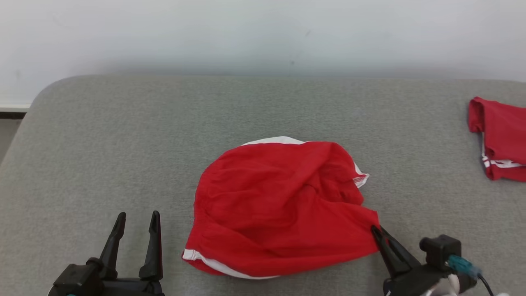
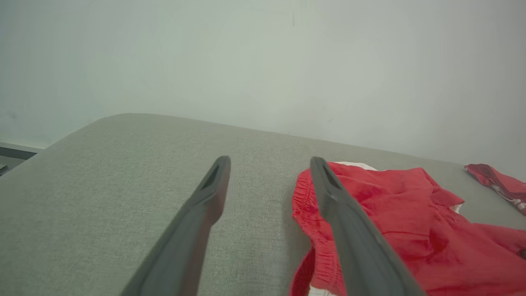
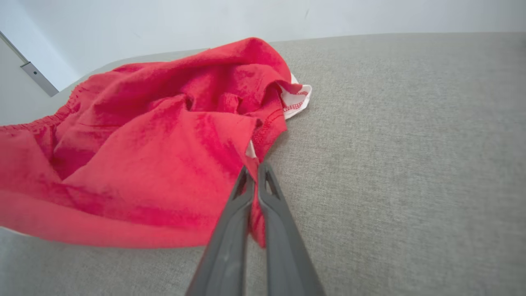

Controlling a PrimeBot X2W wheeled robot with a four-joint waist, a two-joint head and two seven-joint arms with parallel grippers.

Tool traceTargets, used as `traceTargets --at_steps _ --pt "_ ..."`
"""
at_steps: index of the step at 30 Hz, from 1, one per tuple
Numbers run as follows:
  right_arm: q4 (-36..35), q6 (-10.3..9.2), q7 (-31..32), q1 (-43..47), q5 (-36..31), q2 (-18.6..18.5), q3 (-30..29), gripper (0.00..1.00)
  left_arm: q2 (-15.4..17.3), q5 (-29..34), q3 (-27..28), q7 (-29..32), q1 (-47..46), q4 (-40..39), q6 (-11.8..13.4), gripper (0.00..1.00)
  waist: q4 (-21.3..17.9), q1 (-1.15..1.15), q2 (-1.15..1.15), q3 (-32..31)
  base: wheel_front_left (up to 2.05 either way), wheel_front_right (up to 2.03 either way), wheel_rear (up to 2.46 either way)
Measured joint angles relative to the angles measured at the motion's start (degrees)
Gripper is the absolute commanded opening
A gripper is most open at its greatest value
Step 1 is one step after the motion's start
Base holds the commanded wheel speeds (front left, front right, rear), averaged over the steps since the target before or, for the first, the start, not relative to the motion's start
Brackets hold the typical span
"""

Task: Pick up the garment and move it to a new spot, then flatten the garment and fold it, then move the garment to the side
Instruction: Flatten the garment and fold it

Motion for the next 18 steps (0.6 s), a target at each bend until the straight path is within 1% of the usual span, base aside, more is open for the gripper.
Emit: traceTargets --at_steps 4,7,11,13,18 --pt "-6.99 0.00 -0.01 5.80 -0.71 -1.44 -3.20 0.00 -0.09 0.01 -0.03 0.00 0.11 0.05 -0.01 1.00 -1.68 0.00 0.00 -0.29 0.00 0.00 0.00" --pt "-10.67 0.00 -0.02 9.96 -0.27 -2.31 -6.08 0.00 -0.09 0.01 0.04 0.00 0.18 0.08 0.00 1.00 -2.87 0.00 0.00 -0.38 0.00 0.00 0.00" --pt "-14.10 0.00 0.13 15.77 0.65 -3.63 -9.26 0.00 -0.12 0.01 -0.27 0.00 0.18 0.23 0.00 1.00 -3.94 0.00 0.00 -0.35 0.00 0.00 0.00" --pt "-15.77 -0.01 0.66 17.99 1.97 -3.72 -11.11 0.00 -0.13 0.00 -0.26 0.00 0.16 0.21 -0.01 1.00 -4.22 0.00 0.00 -0.22 0.00 0.00 0.00" --pt "-18.67 -0.01 2.41 19.25 2.16 -3.37 -12.87 0.00 -0.15 0.00 -0.66 0.00 0.11 0.38 -0.01 1.00 -4.37 0.00 0.00 0.08 0.00 0.00 0.00"
